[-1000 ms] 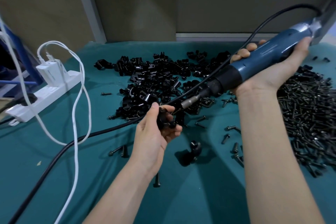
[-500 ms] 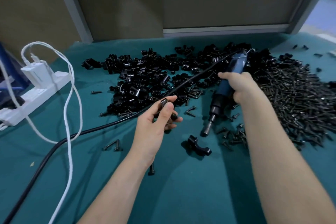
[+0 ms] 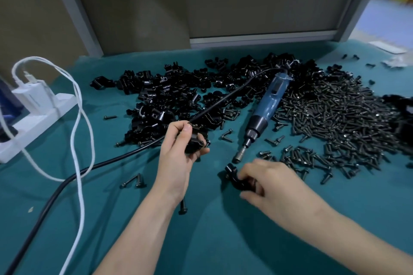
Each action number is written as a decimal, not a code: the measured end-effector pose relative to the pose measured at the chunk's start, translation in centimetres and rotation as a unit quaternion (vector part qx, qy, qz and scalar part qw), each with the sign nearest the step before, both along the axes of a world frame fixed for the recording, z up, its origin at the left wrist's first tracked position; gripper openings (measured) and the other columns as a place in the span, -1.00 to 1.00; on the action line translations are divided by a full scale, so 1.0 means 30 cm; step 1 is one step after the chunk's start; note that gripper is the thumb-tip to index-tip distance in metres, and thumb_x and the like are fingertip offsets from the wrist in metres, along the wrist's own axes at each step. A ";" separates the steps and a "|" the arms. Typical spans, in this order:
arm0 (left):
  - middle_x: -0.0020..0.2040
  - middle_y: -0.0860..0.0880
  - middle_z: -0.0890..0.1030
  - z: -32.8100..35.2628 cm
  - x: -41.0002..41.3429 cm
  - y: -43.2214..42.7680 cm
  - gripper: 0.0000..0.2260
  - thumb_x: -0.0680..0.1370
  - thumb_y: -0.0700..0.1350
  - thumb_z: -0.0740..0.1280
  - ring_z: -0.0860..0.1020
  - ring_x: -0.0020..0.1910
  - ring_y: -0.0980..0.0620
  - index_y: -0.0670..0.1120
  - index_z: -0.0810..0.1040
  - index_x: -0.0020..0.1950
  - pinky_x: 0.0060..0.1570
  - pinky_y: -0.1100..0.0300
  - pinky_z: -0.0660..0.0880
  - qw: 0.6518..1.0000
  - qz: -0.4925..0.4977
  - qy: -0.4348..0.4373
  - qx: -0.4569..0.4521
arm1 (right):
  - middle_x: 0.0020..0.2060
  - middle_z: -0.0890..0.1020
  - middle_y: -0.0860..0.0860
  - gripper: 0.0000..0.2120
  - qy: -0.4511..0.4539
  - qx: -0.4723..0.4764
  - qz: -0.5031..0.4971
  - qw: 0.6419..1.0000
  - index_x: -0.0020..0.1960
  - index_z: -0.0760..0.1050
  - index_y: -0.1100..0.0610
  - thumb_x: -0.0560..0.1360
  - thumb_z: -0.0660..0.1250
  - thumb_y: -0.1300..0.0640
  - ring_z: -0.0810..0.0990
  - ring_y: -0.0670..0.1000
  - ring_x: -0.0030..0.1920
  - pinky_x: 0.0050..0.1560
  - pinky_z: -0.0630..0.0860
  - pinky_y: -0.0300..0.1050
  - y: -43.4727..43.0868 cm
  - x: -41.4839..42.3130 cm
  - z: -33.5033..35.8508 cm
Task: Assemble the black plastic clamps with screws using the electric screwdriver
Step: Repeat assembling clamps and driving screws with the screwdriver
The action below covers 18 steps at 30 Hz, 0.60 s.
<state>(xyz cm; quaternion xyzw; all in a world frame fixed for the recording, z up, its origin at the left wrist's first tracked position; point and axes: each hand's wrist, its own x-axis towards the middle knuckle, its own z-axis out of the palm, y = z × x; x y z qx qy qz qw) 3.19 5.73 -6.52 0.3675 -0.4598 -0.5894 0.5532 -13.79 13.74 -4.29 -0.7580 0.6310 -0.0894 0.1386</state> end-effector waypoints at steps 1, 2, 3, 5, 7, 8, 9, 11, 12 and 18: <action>-0.30 0.00 0.57 0.001 0.001 0.001 -0.65 0.66 -0.15 0.13 0.53 -0.24 0.09 0.07 0.56 -0.24 -0.18 0.19 0.56 1.000 -0.007 0.006 -0.002 | -0.20 0.35 -0.25 -0.76 -0.019 -0.016 -0.007 1.000 0.21 0.47 -0.04 0.56 0.31 -0.01 0.39 -0.20 -0.21 -0.09 0.37 -0.39 0.008 -0.008 -0.023; -0.30 0.00 0.57 0.001 0.002 0.001 -0.67 0.66 -0.16 0.14 0.53 -0.24 0.10 0.05 0.57 -0.22 -0.20 0.19 0.52 1.000 -0.011 0.006 -0.002 | -0.20 0.38 -0.25 -0.78 -0.052 -0.030 -0.013 0.998 0.21 0.50 -0.01 0.57 0.31 0.07 0.40 -0.21 -0.21 -0.08 0.37 -0.41 0.011 -0.015 -0.035; -0.29 0.01 0.58 0.001 0.003 0.002 -0.69 0.64 -0.16 0.16 0.53 -0.24 0.11 0.03 0.59 -0.21 -0.21 0.20 0.48 1.000 -0.014 0.003 -0.001 | -0.19 0.43 -0.24 -0.80 -0.089 -0.042 -0.016 0.995 0.17 0.55 0.00 0.55 0.34 0.11 0.43 -0.21 -0.21 -0.08 0.39 -0.41 0.012 -0.019 -0.037; -0.28 0.02 0.58 0.002 0.002 0.004 -0.74 0.60 -0.13 0.20 0.53 -0.24 0.11 0.02 0.62 -0.21 -0.24 0.23 0.41 1.000 -0.025 -0.001 0.000 | -0.18 0.53 -0.20 -0.87 -0.189 -0.053 -0.026 0.980 0.03 0.61 -0.02 0.50 0.41 0.14 0.53 -0.20 -0.16 -0.12 0.46 -0.36 0.007 -0.018 -0.014; -0.27 0.02 0.58 0.003 -0.002 0.007 -0.78 0.57 -0.08 0.22 0.52 -0.24 0.12 0.00 0.62 -0.18 -0.28 0.27 0.41 0.999 -0.046 -0.006 -0.006 | -0.19 0.61 -0.14 -0.87 -0.301 -0.023 -0.031 0.953 -0.11 0.58 -0.04 0.48 0.42 0.19 0.61 -0.15 -0.22 -0.22 0.50 -0.32 -0.015 -0.019 0.030; -0.27 0.03 0.57 0.004 -0.005 0.011 -0.80 0.56 -0.06 0.23 0.51 -0.26 0.12 0.00 0.62 -0.17 -0.30 0.30 0.42 0.998 -0.059 -0.012 -0.009 | -0.21 0.64 -0.11 -0.85 -0.344 0.009 -0.022 0.939 -0.13 0.57 -0.01 0.49 0.40 0.24 0.64 -0.10 -0.27 -0.25 0.52 -0.30 -0.032 -0.016 0.056; -0.28 0.04 0.55 0.006 -0.008 0.014 -0.81 0.56 -0.04 0.24 0.50 -0.28 0.13 0.00 0.61 -0.17 -0.32 0.32 0.42 0.997 -0.073 -0.018 -0.011 | -0.26 0.66 -0.05 -0.84 -0.372 0.042 -0.009 0.927 -0.13 0.57 0.03 0.50 0.37 0.29 0.66 -0.03 -0.30 -0.24 0.56 -0.25 -0.050 -0.012 0.080; -0.28 0.04 0.54 0.009 -0.016 0.021 -0.82 0.56 -0.02 0.26 0.47 -0.32 0.13 0.00 0.60 -0.17 -0.34 0.33 0.41 0.995 -0.095 -0.025 -0.011 | -0.34 0.65 0.07 -0.83 -0.418 0.078 -0.002 0.905 -0.11 0.56 0.13 0.51 0.30 0.38 0.66 0.08 -0.32 -0.22 0.61 -0.13 -0.085 -0.003 0.109; -0.28 0.03 0.54 0.010 -0.019 0.024 -0.80 0.55 -0.01 0.24 0.46 -0.32 0.12 -0.01 0.60 -0.17 -0.33 0.32 0.41 0.995 -0.099 -0.027 -0.008 | -0.35 0.64 0.12 -0.81 -0.446 0.081 -0.013 0.891 -0.10 0.56 0.18 0.50 0.27 0.42 0.64 0.08 -0.34 -0.24 0.60 -0.13 -0.098 0.002 0.112; -0.23 -0.01 0.59 0.019 -0.027 0.036 -0.78 0.51 0.04 0.21 0.51 -0.26 0.07 -0.03 0.59 -0.14 -0.28 0.26 0.43 0.994 -0.103 -0.029 0.004 | -0.33 0.62 0.05 -0.71 -0.584 0.077 -0.101 0.802 -0.02 0.61 0.19 0.52 0.19 0.48 0.62 0.05 -0.33 -0.31 0.54 -0.21 -0.116 0.017 0.075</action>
